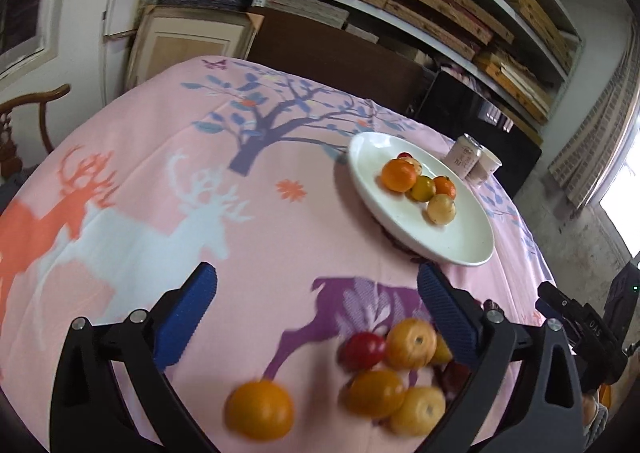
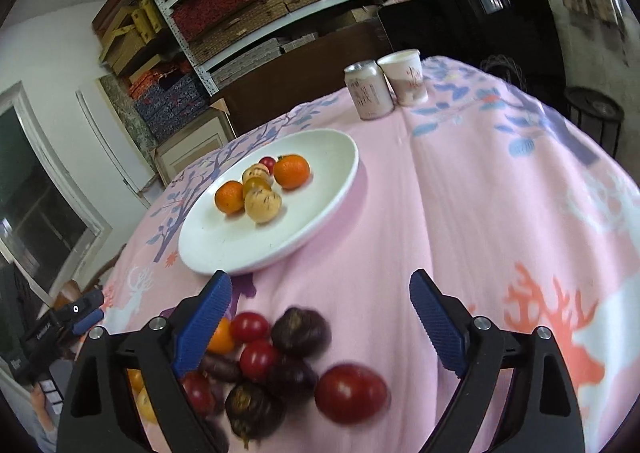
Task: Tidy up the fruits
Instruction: 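Grasp the small orange with the left tool while the right tool grasps the red plum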
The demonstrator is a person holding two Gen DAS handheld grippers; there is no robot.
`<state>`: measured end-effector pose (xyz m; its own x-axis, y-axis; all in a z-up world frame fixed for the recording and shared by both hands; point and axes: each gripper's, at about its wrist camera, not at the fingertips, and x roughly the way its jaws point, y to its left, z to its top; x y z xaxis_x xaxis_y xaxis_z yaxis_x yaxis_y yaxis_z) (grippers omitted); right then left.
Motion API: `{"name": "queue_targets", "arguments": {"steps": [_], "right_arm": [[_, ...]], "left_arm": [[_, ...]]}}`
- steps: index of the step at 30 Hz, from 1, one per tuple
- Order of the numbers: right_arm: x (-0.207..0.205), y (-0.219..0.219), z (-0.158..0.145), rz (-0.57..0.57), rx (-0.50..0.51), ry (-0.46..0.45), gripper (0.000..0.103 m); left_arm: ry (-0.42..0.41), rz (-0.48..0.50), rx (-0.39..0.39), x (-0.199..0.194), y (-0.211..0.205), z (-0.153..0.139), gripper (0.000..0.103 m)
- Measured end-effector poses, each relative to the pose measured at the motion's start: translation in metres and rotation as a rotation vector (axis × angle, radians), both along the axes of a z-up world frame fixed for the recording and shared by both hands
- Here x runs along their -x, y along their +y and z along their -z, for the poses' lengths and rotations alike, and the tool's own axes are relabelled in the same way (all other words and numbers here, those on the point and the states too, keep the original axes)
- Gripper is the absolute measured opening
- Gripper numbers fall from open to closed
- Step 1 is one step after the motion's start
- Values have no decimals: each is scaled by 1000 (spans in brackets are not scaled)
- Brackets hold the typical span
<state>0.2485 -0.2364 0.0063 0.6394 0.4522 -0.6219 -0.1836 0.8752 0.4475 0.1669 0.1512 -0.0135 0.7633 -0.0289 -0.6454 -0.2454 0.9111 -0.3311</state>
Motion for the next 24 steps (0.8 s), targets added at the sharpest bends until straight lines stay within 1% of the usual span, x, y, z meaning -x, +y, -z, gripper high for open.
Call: {"name": "queue_targets", "arguments": {"steps": [2,4,5,7,8,9,11,14,16,20,24], "right_arm": [[9,-4,-1,8,-4,-8,92],[16,-9,-2,26,1,-25,92],[19,-11,-2,32,-1,-31,94],[23,-13,-2,38,-9,-32,95],[25,-14,-1,38,-11,-30,96],[27,-14,0,35,-9,-27,96],[31,-13,0,27,0,-27,96],[34,-10,-1,21,29,-39,96],[34,-8,0,16,39,-39,96],[33,-5,2,4,58,-32,96],[35,0,3,-4,111,-28,96]], "left_arm": [[16,-17,14,20,5,7,98],[28,-6,37,37,7,14,98],[34,5,38,46,5,17,98],[81,17,-2,55,-1,24,98],[117,27,-25,56,-5,28,98],[131,47,-29,56,-8,30,98],[132,59,-35,56,-10,30,98],[183,55,-18,52,-7,40,98],[195,52,-11,52,-6,43,98],[225,54,-51,47,-12,45,98],[275,53,-128,38,-20,48,99]]}}
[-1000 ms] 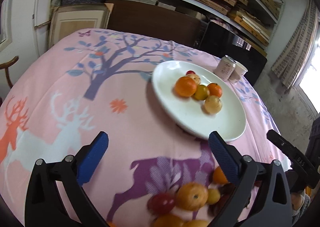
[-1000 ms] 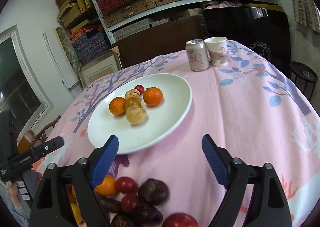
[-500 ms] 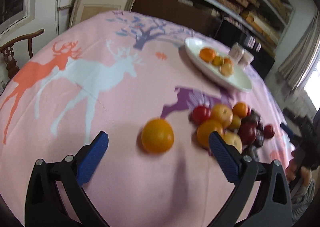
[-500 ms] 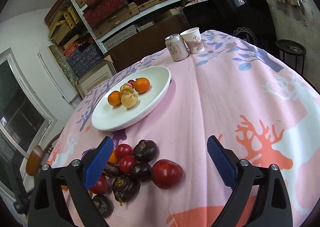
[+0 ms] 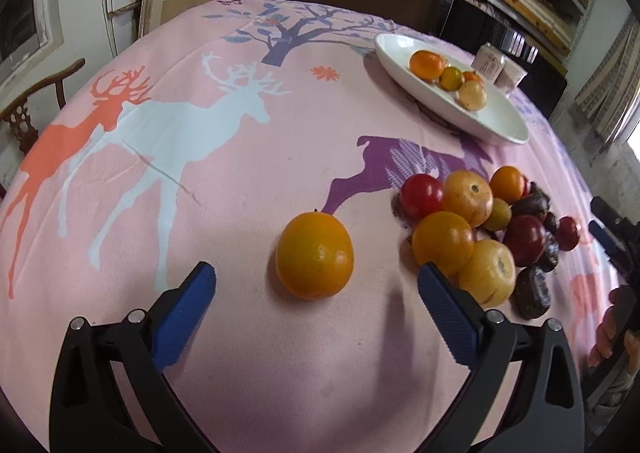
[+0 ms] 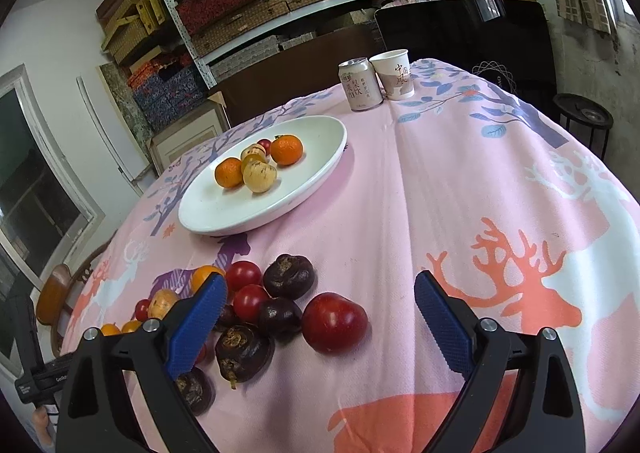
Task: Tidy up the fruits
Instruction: 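Grasp the small orange with the left tool while the right tool grasps the red plum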
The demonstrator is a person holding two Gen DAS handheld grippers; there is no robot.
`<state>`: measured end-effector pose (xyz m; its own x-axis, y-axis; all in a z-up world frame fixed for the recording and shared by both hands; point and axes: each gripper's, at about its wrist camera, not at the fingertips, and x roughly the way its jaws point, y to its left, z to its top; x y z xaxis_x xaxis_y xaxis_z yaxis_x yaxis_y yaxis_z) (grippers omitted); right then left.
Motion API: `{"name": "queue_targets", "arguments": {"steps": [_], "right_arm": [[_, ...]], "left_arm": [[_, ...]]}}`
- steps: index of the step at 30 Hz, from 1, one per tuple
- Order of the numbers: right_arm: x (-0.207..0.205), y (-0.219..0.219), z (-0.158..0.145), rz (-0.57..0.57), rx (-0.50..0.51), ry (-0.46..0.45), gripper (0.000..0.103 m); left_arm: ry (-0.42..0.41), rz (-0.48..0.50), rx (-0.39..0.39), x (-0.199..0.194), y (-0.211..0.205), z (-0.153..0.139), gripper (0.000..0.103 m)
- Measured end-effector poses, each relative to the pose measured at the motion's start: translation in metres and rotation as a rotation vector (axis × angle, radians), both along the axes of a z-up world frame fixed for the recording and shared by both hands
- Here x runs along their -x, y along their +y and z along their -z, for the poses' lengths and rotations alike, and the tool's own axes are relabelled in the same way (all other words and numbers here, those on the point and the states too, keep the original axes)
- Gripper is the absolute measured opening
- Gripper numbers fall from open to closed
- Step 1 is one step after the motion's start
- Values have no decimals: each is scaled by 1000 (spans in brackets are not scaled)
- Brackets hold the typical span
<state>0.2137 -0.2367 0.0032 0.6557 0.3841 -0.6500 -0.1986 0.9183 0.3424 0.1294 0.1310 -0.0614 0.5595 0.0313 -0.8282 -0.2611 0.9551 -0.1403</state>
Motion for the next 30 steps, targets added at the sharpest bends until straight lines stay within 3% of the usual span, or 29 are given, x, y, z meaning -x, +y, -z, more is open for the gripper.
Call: {"name": "queue_targets", "arguments": {"steps": [5,7,9,14,17,22,27,29,30], "right_arm": [[8,6,6,-31,143,27,96],[9,5,9,-62,151,52,94],[7,4,12,-69,157,68,88],[1,14,21,-123,177,109,60],[-2,17,20,-112,207,85,58],[-7,21,22,-152,193,91,40],[-8,15,23,-147,158,100,40],[-8,13,23,-143,149,103,40],[-8,14,23,-142,151,102,40]], "left_arm": [[72,23,-121,-9,-14,5,99],[86,32,-154,-10,-18,6,99],[83,40,-140,-11,-14,6,99],[85,78,-147,-13,-13,7,99],[80,97,-137,-12,-12,7,99],[68,125,-114,-9,-9,5,99],[20,104,-100,-6,-4,0,99],[-18,95,-115,0,-5,-6,92],[-24,92,-124,1,-6,-7,77]]}}
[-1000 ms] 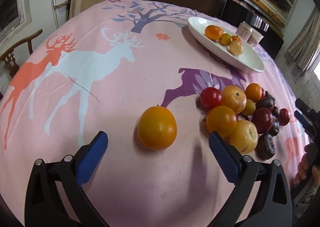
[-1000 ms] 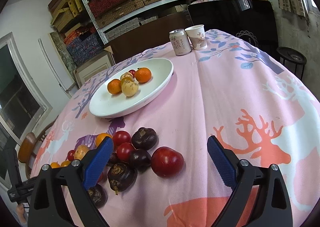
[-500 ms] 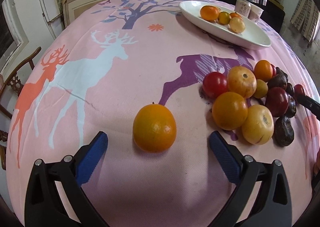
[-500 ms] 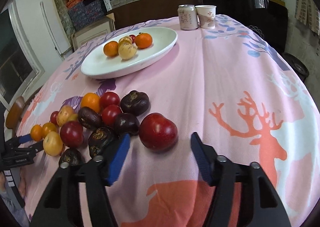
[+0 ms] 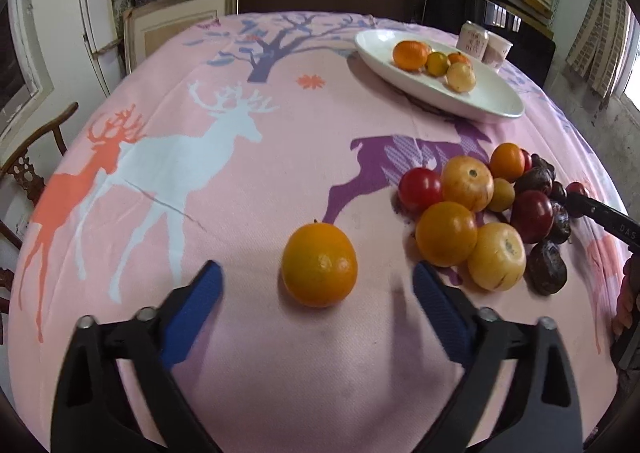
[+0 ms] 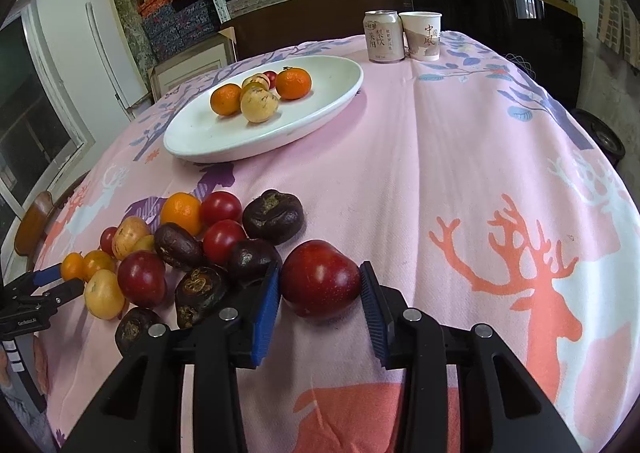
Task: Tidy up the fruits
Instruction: 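Grasp the small orange with the left tool while the right tool grasps the red plum, then carry the small orange and red plum over the white plate and release both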
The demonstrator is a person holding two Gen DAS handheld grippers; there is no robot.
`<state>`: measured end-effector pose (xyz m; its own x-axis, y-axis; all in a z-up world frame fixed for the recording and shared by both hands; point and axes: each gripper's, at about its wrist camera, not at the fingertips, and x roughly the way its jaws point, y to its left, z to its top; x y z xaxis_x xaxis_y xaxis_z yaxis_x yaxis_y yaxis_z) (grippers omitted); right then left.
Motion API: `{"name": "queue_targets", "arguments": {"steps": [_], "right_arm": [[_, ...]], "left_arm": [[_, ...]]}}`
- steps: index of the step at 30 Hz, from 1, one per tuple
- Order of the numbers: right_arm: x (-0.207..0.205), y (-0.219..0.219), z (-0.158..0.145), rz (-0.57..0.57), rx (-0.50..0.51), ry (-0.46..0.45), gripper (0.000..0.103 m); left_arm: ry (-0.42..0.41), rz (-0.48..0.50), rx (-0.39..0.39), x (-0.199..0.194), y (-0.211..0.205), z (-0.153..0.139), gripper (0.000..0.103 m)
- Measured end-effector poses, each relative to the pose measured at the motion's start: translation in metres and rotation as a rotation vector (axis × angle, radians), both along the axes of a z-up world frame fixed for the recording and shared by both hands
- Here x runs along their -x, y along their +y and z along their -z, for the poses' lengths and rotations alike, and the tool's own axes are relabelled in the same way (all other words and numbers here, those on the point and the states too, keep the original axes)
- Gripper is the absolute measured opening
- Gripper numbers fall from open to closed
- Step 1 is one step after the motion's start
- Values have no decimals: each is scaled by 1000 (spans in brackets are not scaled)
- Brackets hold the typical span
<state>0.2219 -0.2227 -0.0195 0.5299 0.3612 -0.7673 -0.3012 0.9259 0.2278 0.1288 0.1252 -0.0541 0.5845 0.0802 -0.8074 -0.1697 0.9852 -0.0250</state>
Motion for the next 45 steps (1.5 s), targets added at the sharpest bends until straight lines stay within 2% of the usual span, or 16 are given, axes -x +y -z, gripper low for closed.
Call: {"name": "queue_targets", "arguments": {"steps": [1,2,6,8,9,16,21,25,28,31,34,38,45], "right_arm": [[0,0,0,1,3,-2,40],[0,0,0,2,4,-3,40],[0,-1,0,7,-3,-2,41],[0,-1,0,5,-5,0,41],[0,-1,0,3,-8,1,41],[1,-9,-2,24,-47,-7,40],[7,-14,-13,32,-92,-55,40],[0,-17,-29,30,-127,-68,40],[-19,-12,-54,23,-128,-97,40],[-44,3,-76,11,-123,-139,39],[-71,22,-82,2,-142,-147,40],[-100,49,-69,-21,-133,-115,39],[-115,74,-46,-59,-53,-93,40]], "left_arm": [[11,-4,-3,-1,0,1,62],[29,-8,2,-4,1,3,57],[22,-5,18,-4,3,2,53],[15,1,34,-5,3,1,44],[15,0,35,-5,3,2,35],[-30,27,41,-5,-3,-2,35],[-78,25,61,-13,-3,-21,35],[-148,34,61,-40,-8,-58,35],[-189,68,58,-74,-25,-83,35],[-202,92,62,-106,-41,-90,35],[-187,116,75,-142,-59,-86,35],[-136,139,76,-179,-73,-66,35],[-68,166,61,-208,-78,-36,35]]}}
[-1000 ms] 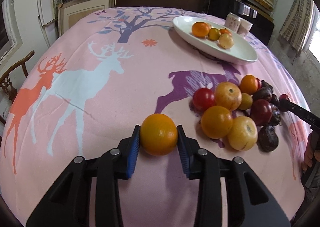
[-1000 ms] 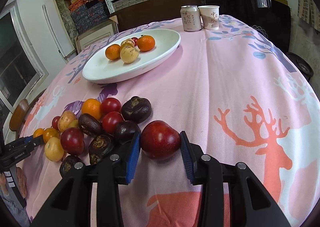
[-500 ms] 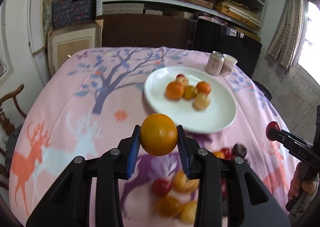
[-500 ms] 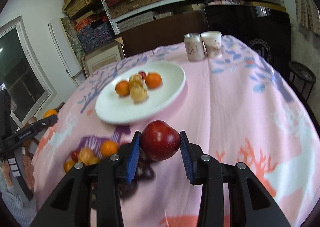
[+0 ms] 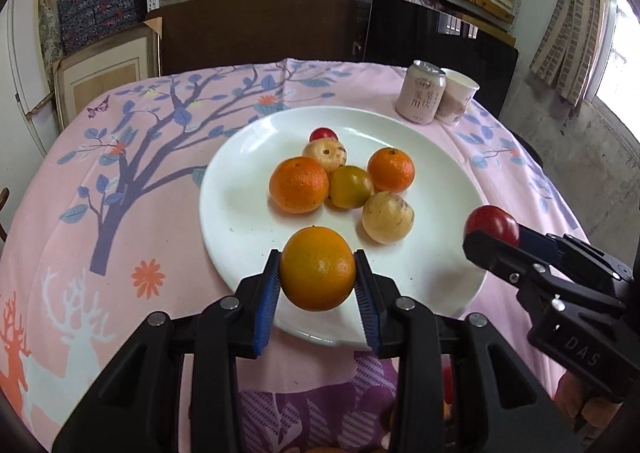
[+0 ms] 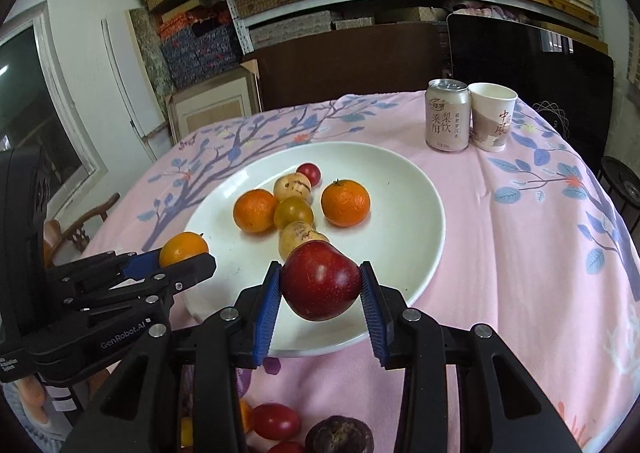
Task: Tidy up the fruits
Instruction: 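Carry the small orange and red plum over the white plate and release both, then move both open tools back to the remaining fruit cluster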
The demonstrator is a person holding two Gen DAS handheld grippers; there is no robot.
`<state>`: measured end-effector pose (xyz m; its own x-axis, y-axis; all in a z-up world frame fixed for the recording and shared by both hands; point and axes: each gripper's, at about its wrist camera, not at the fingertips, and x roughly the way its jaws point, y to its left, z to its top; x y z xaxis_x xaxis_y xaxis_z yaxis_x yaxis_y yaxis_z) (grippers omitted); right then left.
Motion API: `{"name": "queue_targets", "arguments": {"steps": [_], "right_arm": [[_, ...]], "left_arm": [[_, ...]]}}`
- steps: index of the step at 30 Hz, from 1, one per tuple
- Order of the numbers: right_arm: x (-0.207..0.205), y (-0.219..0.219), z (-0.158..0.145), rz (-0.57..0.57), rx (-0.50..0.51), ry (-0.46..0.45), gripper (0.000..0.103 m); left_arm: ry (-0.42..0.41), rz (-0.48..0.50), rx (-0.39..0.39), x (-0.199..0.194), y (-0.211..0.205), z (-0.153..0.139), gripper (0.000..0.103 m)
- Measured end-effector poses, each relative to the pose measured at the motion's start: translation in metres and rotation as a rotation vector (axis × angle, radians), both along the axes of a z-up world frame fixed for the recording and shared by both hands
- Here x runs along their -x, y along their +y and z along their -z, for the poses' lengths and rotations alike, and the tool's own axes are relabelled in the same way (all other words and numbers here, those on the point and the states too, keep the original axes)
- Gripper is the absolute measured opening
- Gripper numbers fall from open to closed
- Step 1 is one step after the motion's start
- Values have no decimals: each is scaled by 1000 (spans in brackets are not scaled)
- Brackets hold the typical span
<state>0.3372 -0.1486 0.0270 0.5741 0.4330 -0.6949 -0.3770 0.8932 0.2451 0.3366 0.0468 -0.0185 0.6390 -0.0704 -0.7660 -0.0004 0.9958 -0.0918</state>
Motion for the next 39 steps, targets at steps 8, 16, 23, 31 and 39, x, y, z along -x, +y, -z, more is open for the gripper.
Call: {"name": "queue_targets", "arguments": {"steps": [8,16,23,31,39], "right_arm": [[-2,-9,3,24,-43,-5,57],[6,-30,0,67,-83,-5,62],[32,-53,6,114,-108,-1,62],[83,-89,14,198,-170,-8,75],[111,-104,20,225,-187,5,76]], "left_arm": [[-10,15,16,-1,0,3,62],[-42,-12,37,20,15,-8,71],[-68,-39,33,69,31,-13,77],[-68,-114,55,156,55,4,86],[1,-91,16,193,47,27,86]]}}
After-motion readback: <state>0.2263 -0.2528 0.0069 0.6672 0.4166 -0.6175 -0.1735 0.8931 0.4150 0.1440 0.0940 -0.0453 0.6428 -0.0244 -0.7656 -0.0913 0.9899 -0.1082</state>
